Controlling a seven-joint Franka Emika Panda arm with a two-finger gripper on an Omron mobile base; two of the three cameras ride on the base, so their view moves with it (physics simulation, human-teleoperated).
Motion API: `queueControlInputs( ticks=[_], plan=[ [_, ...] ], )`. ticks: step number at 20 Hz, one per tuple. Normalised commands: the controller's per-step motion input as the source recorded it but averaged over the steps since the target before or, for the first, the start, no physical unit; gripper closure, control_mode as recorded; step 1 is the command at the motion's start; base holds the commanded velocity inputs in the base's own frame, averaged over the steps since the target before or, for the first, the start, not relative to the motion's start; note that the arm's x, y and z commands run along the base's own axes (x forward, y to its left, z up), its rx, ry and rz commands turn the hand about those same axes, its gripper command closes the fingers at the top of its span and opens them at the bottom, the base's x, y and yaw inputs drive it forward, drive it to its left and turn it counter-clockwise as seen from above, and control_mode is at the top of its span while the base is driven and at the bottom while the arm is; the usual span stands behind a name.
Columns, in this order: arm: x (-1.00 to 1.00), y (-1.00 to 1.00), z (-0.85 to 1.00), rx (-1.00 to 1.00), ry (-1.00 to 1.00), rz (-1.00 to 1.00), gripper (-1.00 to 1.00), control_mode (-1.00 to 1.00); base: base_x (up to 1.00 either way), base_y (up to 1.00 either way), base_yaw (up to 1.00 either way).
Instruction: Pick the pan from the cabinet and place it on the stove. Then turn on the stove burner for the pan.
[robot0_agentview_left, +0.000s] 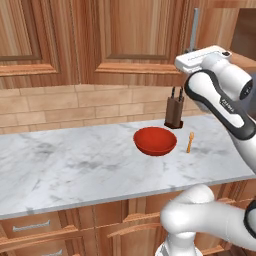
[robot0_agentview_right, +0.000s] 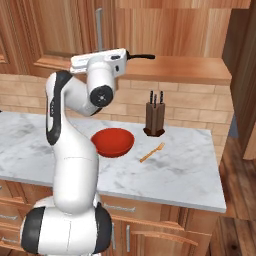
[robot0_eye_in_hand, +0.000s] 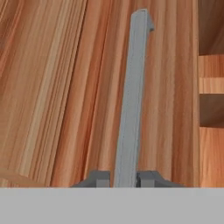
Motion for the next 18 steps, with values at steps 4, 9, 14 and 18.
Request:
queueControlInputs(
  ticks=[4,9,14,18],
  plan=[
    [-0.59,0.50,0.00,-0.01,0.00,0.01,1.00,-1.00,0.00,0.00,0.00],
    [-0.72,0.40,0.00,0.00,0.00,0.04,1.00,-1.00,0.00,0.00,0.00],
    [-0.83,0.33,0.00,0.00,0.00,0.07,1.00,-1.00,0.00,0.00,0.00],
    [-0.89,0.37,0.00,0.00,0.00,0.09,-1.00,-1.00,0.00,0.00,0.00]
  ],
)
